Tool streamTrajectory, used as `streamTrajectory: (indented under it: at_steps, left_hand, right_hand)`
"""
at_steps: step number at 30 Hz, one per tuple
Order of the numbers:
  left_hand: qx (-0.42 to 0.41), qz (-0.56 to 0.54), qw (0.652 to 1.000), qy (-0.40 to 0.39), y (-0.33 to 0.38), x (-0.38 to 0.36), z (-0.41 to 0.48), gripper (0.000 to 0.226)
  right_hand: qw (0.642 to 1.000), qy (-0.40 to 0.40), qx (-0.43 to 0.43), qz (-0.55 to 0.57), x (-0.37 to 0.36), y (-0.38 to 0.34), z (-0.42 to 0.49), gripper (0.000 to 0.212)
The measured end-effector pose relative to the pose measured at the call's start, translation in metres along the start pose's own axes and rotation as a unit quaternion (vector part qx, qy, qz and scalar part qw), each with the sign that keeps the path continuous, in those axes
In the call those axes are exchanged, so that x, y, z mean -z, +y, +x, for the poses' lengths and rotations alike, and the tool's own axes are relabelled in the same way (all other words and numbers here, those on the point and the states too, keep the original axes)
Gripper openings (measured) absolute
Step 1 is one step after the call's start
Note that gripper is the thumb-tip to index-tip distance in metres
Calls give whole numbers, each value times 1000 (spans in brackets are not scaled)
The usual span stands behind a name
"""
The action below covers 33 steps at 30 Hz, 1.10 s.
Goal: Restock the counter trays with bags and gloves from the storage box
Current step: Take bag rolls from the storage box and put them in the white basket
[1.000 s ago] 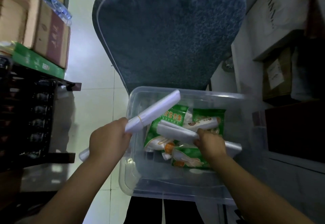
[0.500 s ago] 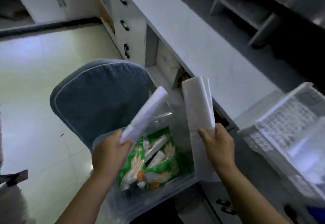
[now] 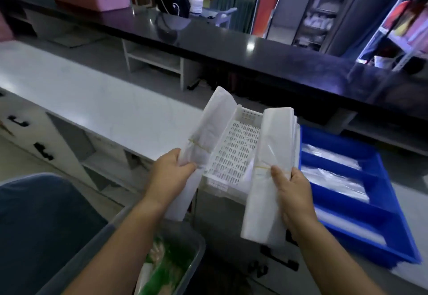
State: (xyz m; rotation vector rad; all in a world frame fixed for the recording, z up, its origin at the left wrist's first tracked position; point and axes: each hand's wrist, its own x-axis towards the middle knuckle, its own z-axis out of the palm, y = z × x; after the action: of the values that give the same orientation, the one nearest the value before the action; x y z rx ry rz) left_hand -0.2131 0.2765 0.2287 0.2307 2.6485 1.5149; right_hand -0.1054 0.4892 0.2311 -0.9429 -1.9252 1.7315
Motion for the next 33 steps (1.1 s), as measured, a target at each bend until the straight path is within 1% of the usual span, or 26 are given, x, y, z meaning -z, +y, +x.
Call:
streamTrajectory:
  at_steps: [5, 7, 11, 15, 17, 18, 19, 20, 21, 22, 23, 24, 25, 26, 27, 28, 29, 30, 31, 32, 33]
  left_hand:
    - [-29, 39, 997, -62, 57, -68, 60, 19]
    - [-31, 94, 992, -75, 69, -97, 81, 19]
    - [1, 205, 975, -89, 69, -147, 111, 16]
    - [48, 219, 970, -90, 57, -175, 120, 22]
    - [55, 245, 965, -75, 57, -182, 118, 22]
    - [48, 288, 955, -54, 58, -184, 115, 23]
    - [23, 356, 934, -29, 61, -186, 112, 28]
    - [-23, 423, 906, -5, 61, -189, 109, 36]
    - [-75, 464, 883, 10, 58, -193, 108, 47]
    - [-127, 469, 874, 14, 54, -196, 108, 58]
    - [-159, 456, 875, -1, 50, -197, 109, 63]
    - [-161, 436, 885, -38, 47, -198, 110, 62]
    - [-149, 426, 890, -71, 45, -198, 110, 57]
    - [-125, 428, 889, -109, 42, -198, 110, 51]
    - [-109, 434, 885, -129, 41, -197, 110, 46]
    - [-108, 443, 880, -132, 43, -196, 111, 41]
    - [-113, 427, 889, -125, 47, -196, 112, 36]
    - [-117, 379, 912, -103, 55, -195, 111, 30]
    - [-100, 299, 945, -90, 67, -195, 108, 26]
    - [-60, 173, 978, -97, 78, -197, 104, 24]
    - [-3, 31, 991, -131, 89, -199, 100, 21]
  right_hand:
    - [998, 43, -29, 44, 54, 1, 52, 21]
    - [997, 46, -39, 40, 69, 1, 76, 20]
    - [997, 25, -50, 51, 89, 0, 123, 16]
    - [998, -2, -46, 46, 98, 1, 160, 14]
    - [998, -23, -48, 43, 99, 1, 173, 12]
    - [997, -33, -49, 40, 99, 1, 177, 13]
    - [997, -42, -51, 37, 98, 2, 182, 13]
    - [997, -50, -54, 36, 97, 2, 184, 11]
    - [996, -58, -57, 36, 96, 2, 187, 9]
    - [996, -66, -57, 37, 94, 1, 189, 7]
    - [995, -71, -59, 36, 92, 0, 190, 8]
    - [995, -75, -60, 32, 90, -1, 192, 11]
    - [995, -77, -61, 29, 89, -1, 193, 15]
    - [995, -77, -62, 26, 87, -2, 195, 17]
    - [995, -75, -62, 26, 86, -2, 195, 17]
    - [995, -72, -60, 29, 84, -2, 194, 16]
    - [995, -69, -57, 34, 82, -3, 193, 14]
    - [996, -67, -55, 38, 78, -3, 191, 12]
    - [996, -66, -54, 39, 73, -4, 189, 11]
    - [996, -65, -51, 42, 68, -5, 186, 11]
    - [996, -67, -49, 46, 60, -6, 183, 11]
